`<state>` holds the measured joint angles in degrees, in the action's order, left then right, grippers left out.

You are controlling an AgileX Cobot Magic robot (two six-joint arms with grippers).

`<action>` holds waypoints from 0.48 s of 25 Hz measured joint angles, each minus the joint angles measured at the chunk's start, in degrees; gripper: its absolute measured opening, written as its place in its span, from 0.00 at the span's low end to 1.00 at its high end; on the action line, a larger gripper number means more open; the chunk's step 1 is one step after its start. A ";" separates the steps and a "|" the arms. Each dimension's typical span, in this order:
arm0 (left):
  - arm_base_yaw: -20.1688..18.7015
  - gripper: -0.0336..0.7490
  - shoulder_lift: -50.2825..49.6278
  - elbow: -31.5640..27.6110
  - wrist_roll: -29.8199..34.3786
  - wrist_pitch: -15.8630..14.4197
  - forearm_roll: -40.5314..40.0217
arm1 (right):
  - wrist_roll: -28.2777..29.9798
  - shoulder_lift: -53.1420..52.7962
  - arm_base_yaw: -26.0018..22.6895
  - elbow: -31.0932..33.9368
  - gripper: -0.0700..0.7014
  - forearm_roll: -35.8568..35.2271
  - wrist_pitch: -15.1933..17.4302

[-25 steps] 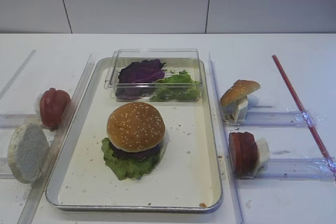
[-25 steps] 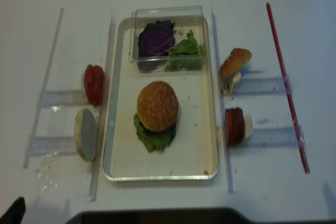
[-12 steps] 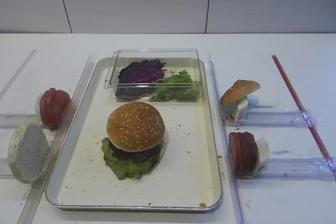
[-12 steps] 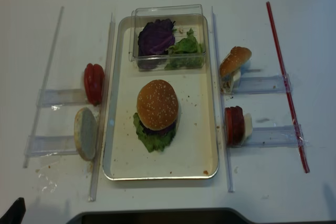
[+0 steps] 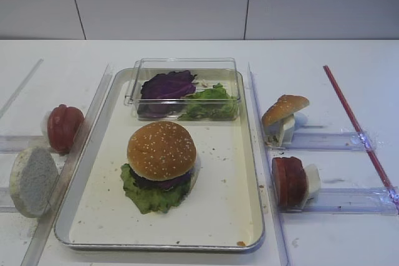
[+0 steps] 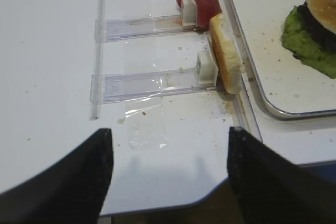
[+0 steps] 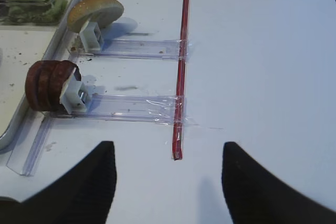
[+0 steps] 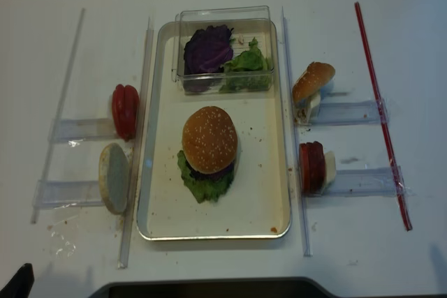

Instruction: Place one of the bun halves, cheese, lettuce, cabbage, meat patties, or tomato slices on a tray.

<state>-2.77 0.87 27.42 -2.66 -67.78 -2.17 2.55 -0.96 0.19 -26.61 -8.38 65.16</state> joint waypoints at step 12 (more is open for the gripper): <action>0.00 0.59 0.00 0.00 0.00 0.00 0.00 | 0.00 0.00 0.00 0.00 0.68 0.00 0.00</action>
<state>-2.77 0.87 27.42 -2.66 -67.78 -2.17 2.55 -0.96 0.19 -26.61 -8.38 65.16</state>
